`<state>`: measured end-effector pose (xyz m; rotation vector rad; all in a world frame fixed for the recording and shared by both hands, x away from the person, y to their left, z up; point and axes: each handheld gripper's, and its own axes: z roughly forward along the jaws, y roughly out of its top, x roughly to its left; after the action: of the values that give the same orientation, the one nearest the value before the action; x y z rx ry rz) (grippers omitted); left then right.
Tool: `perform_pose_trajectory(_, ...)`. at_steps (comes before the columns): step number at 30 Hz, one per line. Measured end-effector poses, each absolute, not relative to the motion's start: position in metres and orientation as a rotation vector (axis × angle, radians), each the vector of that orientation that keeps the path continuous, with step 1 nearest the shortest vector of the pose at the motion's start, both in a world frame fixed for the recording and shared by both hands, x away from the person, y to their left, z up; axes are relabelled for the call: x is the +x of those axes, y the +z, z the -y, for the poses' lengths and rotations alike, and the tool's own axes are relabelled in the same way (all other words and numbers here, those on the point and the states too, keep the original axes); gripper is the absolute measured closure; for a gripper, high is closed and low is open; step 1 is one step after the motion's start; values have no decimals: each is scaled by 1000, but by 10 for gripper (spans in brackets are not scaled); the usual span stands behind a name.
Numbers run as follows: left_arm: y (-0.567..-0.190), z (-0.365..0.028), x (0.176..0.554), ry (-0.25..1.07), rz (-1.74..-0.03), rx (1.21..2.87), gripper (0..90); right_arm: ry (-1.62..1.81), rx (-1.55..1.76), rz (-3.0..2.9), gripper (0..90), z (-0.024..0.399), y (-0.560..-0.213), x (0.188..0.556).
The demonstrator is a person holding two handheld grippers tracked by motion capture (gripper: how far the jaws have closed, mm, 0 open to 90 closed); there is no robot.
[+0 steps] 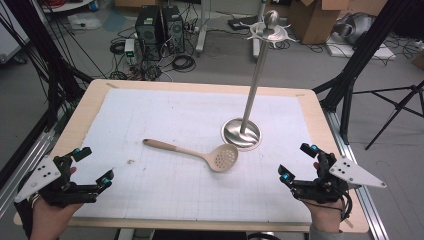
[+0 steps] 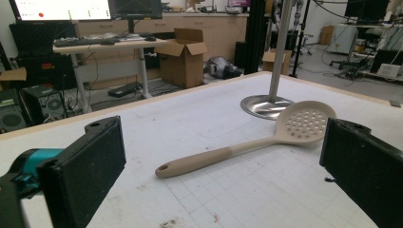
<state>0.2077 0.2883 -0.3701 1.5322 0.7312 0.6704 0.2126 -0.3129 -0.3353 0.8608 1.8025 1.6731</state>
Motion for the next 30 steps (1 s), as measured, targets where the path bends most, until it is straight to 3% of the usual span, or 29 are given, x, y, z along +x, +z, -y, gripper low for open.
perform_pose_trajectory(30,-372,-294,202,691,-750,1517,17,1677,847,-1855,30,296,-340,224)
